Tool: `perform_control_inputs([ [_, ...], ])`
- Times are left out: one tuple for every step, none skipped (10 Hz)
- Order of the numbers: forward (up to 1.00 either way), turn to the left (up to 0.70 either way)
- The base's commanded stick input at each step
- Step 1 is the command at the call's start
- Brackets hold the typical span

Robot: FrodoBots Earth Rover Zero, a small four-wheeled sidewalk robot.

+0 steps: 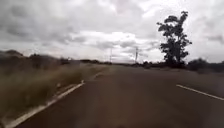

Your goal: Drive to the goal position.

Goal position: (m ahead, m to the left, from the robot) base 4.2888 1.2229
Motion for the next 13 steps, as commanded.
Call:
perform_control_inputs([
  [0.5, -0.5],
  [0.5, -0.5],
  [0.5, -0.33],
  [0.5, -0.08],
  [0.5, 0.0],
  [0.5, 0.0],
  [0.5, 0.0],
  [0.5, 0.0],
  [0.5, 0.0],
  [0.5, 0.0],
  [0.5, 0.0],
  [0.5, 0.0],
  [0.5, 0.0],
])
